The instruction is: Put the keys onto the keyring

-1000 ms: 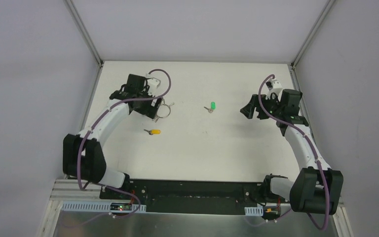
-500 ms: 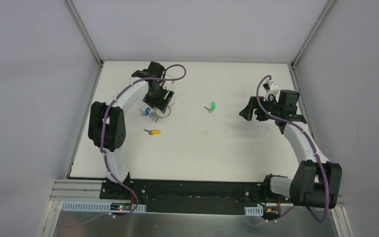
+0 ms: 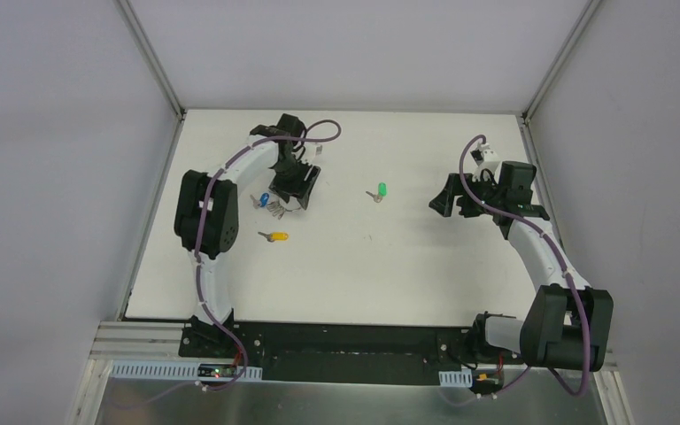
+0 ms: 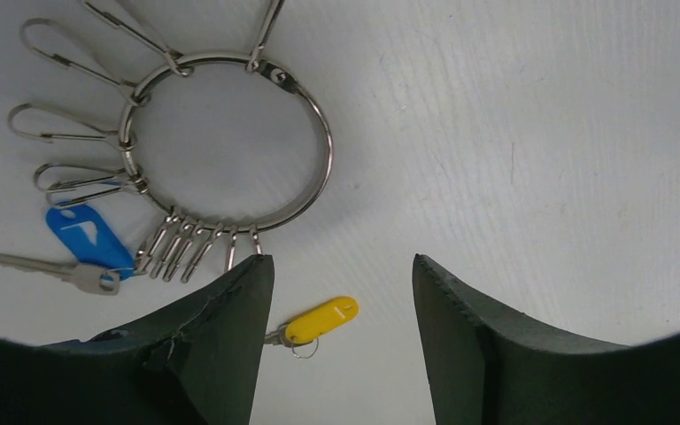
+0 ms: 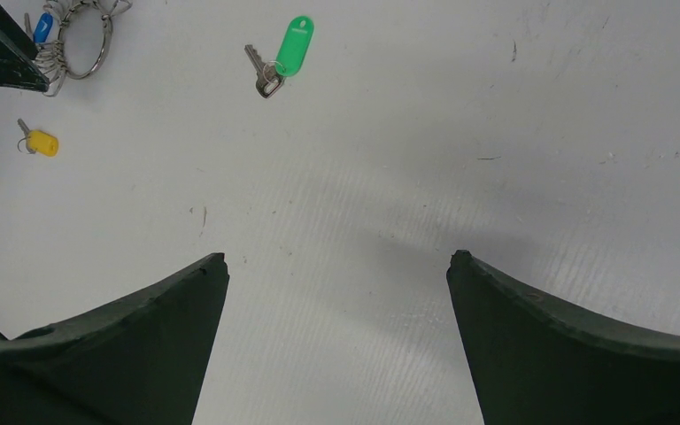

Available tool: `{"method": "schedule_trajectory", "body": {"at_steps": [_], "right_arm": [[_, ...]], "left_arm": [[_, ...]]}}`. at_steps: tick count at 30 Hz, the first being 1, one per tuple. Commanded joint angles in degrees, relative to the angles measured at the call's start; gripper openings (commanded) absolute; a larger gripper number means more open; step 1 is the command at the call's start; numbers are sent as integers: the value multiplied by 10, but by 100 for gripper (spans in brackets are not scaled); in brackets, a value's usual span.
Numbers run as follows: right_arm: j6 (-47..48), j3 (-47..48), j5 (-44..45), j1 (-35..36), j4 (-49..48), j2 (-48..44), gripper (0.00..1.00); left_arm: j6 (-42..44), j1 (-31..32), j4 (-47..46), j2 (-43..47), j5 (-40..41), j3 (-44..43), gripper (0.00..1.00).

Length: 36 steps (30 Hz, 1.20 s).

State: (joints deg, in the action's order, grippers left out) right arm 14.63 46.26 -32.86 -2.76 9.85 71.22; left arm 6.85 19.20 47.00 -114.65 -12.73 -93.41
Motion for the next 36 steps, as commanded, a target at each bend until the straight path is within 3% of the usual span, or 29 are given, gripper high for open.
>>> {"method": "schedule_trajectory", "body": {"at_steps": [1,18,36], "right_arm": [[10,6,-2,-3,-4,-6,98],[7,8,-9,-4,-4,6,98],[14,9,-8,-4,1,12,98]], "left_arm": [[-28,19,11,-17,-27,-23,60],[-50,35,-29,-46,-14,-11,57],[-67,34,-33,-80,-9,-32,62]]}}
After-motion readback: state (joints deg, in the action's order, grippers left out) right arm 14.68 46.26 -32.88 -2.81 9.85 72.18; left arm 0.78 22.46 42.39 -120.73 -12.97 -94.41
